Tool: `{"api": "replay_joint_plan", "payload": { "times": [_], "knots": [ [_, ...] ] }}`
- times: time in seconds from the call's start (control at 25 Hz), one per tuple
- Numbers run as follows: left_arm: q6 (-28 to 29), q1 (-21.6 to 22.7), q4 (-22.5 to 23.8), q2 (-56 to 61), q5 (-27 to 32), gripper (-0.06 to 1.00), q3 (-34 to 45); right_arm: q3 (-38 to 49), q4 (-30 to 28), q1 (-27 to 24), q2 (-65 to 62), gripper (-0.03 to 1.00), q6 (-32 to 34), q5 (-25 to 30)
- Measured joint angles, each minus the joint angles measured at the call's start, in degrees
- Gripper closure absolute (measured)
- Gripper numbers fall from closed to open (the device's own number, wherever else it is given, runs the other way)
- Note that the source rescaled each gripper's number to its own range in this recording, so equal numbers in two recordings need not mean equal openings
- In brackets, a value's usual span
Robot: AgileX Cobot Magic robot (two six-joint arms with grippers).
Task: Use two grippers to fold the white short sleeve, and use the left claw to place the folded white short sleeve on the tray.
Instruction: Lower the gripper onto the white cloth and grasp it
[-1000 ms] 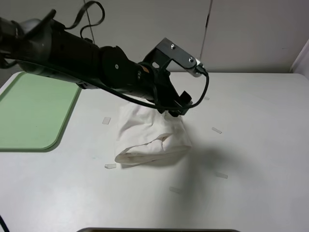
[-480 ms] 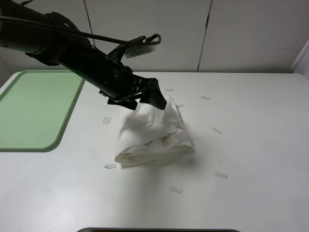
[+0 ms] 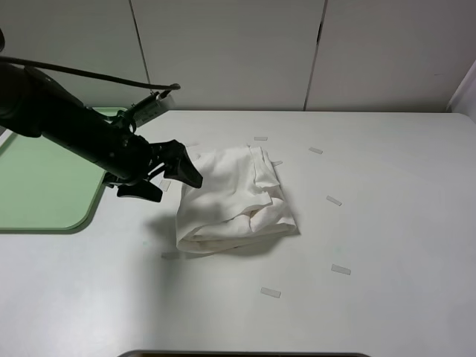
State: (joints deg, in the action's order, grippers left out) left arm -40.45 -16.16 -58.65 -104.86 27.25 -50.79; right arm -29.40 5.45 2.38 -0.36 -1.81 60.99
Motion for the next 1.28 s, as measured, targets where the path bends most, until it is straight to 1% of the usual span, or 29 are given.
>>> {"api": "replay_joint_plan", "payload": {
  "times": [0.04,0.08,0.12,0.2,0.24,0.28,0.36,0.4,0.44,0.64,0.76,0.84,0.92,1.0,1.04,1.08,1.12,1.16,1.28],
  "knots": [
    [-2.44,0.0,-2.34,0.0,-1.2,0.07,1.29,0.0,0.0,0.0,0.0,-0.03,0.0,0.0],
    [-7.95,-0.06,-8.84,0.0,-2.63,0.08,3.25,0.0,0.0,0.0,0.0,-0.03,0.0,0.0],
    [-7.95,-0.06,-8.84,0.0,-2.63,0.08,3.25,0.0,0.0,0.0,0.0,-0.03,0.0,0.0],
    [-13.22,-0.34,-14.17,-0.47,-3.3,0.08,4.18,0.0,0.0,0.0,0.0,-0.03,0.0,-0.06],
    [-18.44,-0.72,-19.76,-1.55,-3.42,0.09,4.84,0.0,0.0,0.0,0.0,-0.03,0.0,-0.06],
    [-18.44,-0.72,-19.76,-1.55,-3.42,0.09,4.84,0.0,0.0,0.0,0.0,-0.03,0.0,-0.06],
    [-21.56,-1.17,-23.01,-2.88,-3.52,0.09,4.91,0.0,0.0,0.0,0.0,-0.03,0.0,-0.06],
    [-23.6,-1.71,-26.25,-4.51,-3.57,0.09,4.91,0.0,0.0,0.0,0.0,-0.03,0.0,-0.06],
    [-24.34,-2.09,-27.24,-5.29,-3.62,0.09,4.91,0.0,0.0,0.0,0.0,-0.03,0.0,-0.06],
    [-25.59,-3.13,-29.22,-8.65,-4.22,0.09,4.86,0.0,0.0,0.0,0.0,-0.03,0.0,-0.06],
    [-26.49,-4.32,-31.31,-10.27,-3.69,0.1,3.37,0.0,0.0,0.0,0.0,-0.03,0.0,-0.06],
    [-26.71,-5.35,-32.24,-10.9,-4.03,0.14,2.52,0.0,0.06,0.0,0.0,-0.03,0.0,-0.06],
    [-26.77,-6.09,-32.35,-11.36,-5.12,0.26,2.29,0.0,0.22,0.0,0.0,-0.03,0.0,-0.06],
    [-26.77,-6.45,-32.19,-11.74,-5.67,0.54,2.29,0.0,0.22,0.0,0.0,-0.03,0.0,-0.06],
    [-26.77,-6.45,-31.74,-11.81,-5.67,0.71,2.22,0.0,0.22,0.0,0.0,-0.03,0.0,-0.06],
    [-26.77,-6.45,-31.03,-11.81,-5.67,0.79,2.16,0.0,0.22,0.0,0.0,-0.03,0.0,-0.06],
    [-26.77,-6.45,-30.06,-11.81,-5.67,0.81,2.04,0.0,0.22,0.0,0.0,-0.03,0.0,-0.06],
    [-26.56,-6.45,-28.9,-11.67,-5.62,0.81,1.99,0.0,0.22,0.0,0.0,-0.03,0.0,0.0],
    [-23.03,-6.32,-20.03,-8.45,-8.79,0.81,1.86,0.0,0.22,0.0,0.0,-0.03,0.0,0.0]
  ]
}}
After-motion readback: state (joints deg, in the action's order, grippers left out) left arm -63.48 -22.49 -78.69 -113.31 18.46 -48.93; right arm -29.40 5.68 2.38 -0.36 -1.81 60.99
